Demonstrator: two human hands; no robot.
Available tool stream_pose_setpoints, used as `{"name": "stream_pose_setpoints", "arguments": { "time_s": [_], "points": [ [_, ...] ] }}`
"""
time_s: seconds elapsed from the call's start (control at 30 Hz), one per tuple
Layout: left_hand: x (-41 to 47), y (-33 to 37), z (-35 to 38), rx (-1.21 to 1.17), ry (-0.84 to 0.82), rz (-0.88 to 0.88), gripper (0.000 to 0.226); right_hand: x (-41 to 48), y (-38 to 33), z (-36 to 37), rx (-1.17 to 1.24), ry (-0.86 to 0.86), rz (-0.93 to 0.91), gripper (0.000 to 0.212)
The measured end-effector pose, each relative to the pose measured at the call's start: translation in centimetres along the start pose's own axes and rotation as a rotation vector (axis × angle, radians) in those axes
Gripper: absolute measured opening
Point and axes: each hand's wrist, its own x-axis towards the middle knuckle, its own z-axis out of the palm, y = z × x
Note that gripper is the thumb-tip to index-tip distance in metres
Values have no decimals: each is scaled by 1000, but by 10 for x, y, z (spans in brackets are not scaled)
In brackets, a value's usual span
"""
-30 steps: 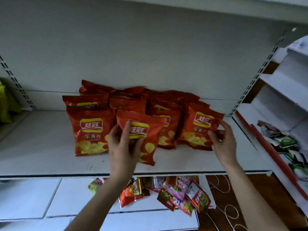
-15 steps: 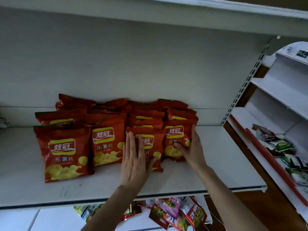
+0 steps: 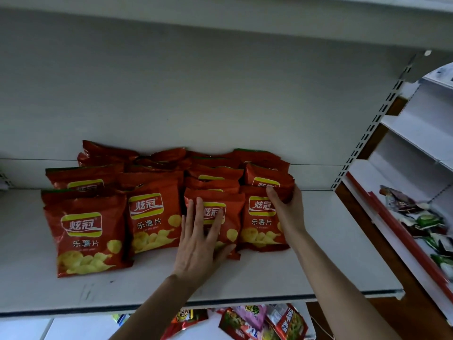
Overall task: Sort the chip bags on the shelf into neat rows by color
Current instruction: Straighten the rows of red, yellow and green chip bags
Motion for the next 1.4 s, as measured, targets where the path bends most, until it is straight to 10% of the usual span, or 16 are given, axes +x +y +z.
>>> {"name": "stream_pose_setpoints", "arguments": {
  "time_s": [0.67,0.93,1.4],
  "points": [
    [-7,0,-5,-51,18,-48,61,18,-15,-16,-192,-58,7,86],
    [-25,-11,-23,-71,68,7,51,-32,-23,-28,-545,98,-289,75],
    [-75,-181,-100,238,-53,82,64,-116,-29,127,-1009,-297,-903,56]
  ]
}}
